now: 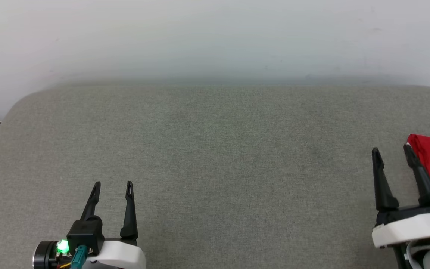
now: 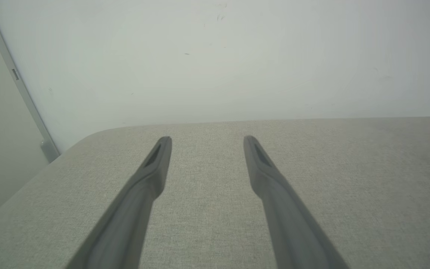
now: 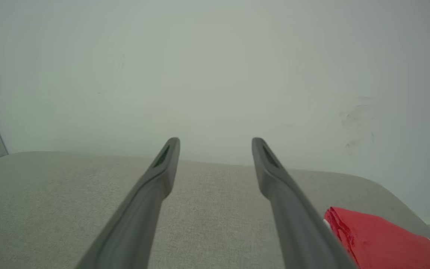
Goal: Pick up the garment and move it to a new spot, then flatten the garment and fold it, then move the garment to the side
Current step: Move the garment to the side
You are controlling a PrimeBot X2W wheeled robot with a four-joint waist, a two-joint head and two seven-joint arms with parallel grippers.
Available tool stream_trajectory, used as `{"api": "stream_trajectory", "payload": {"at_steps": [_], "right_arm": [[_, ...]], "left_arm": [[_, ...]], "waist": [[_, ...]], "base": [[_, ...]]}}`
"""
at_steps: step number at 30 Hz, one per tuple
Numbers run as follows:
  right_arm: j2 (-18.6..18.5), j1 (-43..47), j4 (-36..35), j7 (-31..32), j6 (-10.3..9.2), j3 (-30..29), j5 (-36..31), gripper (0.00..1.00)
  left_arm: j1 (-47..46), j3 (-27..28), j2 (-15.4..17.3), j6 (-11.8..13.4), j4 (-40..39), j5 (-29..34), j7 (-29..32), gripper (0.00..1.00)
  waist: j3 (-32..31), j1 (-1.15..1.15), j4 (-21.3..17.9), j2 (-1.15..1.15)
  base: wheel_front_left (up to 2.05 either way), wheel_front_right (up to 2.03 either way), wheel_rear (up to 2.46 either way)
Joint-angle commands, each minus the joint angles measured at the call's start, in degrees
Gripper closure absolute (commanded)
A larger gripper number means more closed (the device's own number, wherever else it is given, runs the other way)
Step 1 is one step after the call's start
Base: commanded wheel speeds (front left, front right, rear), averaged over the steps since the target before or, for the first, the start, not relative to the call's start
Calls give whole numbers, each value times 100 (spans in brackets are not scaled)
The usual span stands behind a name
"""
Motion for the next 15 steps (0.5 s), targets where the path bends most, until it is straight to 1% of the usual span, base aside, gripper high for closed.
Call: {"api": "stream_trajectory", "payload": {"at_steps": [1,6,15], "right_arm": [[50,120,21,-28,-5,12,19,0],[153,440,110,-78,-5,33,-12,0],[331,982,-62,-109,-6,-24,-76,0]], "left_arm": [[76,3,-3,-14,8,-19,-12,0],[113,-12,-15,-56,50,-43,-12,0],[204,13,-57,-119,94,-123,-13,0]], "waist": [[-22,1,6,0],[-107,1,12,0],[-227,1,34,0]], "base": [[0,0,0],[0,0,0],[0,0,0]]}}
